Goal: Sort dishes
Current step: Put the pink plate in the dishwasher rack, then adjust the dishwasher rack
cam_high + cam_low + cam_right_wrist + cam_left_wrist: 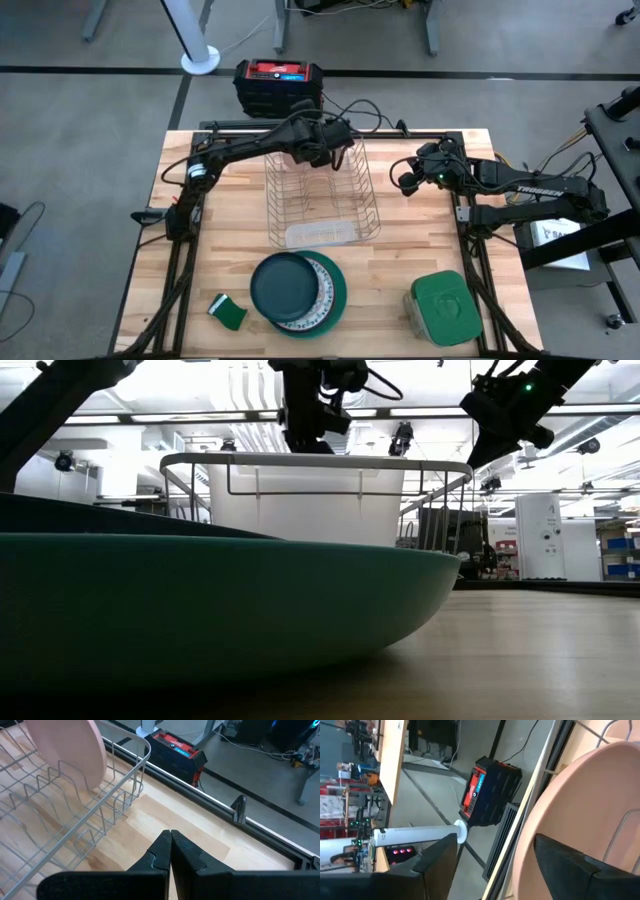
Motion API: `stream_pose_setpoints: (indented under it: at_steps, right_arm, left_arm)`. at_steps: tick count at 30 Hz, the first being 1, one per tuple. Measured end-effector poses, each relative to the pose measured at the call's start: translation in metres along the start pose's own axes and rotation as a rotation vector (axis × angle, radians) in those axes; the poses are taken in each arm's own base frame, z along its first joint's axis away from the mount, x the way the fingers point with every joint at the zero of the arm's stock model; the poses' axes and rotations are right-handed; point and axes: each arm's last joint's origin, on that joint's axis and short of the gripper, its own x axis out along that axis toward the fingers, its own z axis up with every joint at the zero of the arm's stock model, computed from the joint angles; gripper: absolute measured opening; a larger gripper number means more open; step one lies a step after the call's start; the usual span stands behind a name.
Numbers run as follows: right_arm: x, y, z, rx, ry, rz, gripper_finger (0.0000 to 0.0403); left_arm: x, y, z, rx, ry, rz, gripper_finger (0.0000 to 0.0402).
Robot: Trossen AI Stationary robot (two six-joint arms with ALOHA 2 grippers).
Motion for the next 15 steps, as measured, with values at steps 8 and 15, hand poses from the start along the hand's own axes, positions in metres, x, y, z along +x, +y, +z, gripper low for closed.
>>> stream_pose_setpoints:
  at_steps: [8, 15]
  right_arm:
    - [0.0, 0.0, 0.0, 0.0, 0.0, 0.001, 0.0]
    - [0.0, 0.0, 0.0, -0.004, 0.001, 0.0, 0.0]
  left_arm:
    - [-0.002, 0.008, 0.002, -0.009, -0.009, 0.008, 0.0257]
    - [-0.014, 0.02, -0.003, 0.009, 0.024, 0.057, 0.0257]
